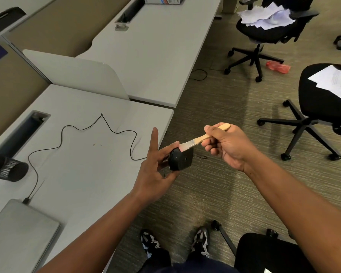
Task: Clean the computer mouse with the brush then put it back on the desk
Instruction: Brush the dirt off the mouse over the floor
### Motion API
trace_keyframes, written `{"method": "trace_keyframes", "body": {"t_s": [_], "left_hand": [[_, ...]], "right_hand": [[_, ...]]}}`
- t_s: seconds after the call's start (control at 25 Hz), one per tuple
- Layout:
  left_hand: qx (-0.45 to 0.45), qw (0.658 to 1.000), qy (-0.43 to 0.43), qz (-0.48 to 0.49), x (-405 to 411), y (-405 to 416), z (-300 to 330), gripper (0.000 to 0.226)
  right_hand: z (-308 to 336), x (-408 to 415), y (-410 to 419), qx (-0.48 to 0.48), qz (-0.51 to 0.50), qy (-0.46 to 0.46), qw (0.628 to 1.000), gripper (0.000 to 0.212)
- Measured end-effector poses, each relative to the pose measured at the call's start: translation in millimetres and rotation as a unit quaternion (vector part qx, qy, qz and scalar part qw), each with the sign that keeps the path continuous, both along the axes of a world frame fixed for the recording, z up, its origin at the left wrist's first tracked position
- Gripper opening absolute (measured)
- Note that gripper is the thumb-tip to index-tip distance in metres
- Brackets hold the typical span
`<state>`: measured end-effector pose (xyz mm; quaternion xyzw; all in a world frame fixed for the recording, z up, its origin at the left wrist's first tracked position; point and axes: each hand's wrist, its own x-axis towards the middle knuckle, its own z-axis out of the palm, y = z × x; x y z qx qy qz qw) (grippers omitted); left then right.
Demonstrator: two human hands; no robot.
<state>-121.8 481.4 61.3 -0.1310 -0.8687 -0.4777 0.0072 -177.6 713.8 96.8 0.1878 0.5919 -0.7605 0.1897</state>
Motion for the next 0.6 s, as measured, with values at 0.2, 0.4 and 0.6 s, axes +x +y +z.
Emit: {"method": "trace_keyframes", "body": {"t_s": [0.2, 0.4, 0.6], "left_hand": [[0.01, 1.0, -0.006, -0.005, 4, 2, 4, 0.139], [0.011, 0.998, -0.068, 0.01, 1, -8, -12, 0.129], [0.139, 0.972, -0.143, 0.126, -7, -4, -7, 0.1]], "right_hand": [[-16, -10, 8, 0.055, -0.035, -0.021, 0.998, 0.017], [-23, -9, 16, 0.152, -0.044, 0.029, 0.987, 0.017], [-16, 8, 10, 0.098, -0.03, 0.13, 0.986, 0.008]]}}
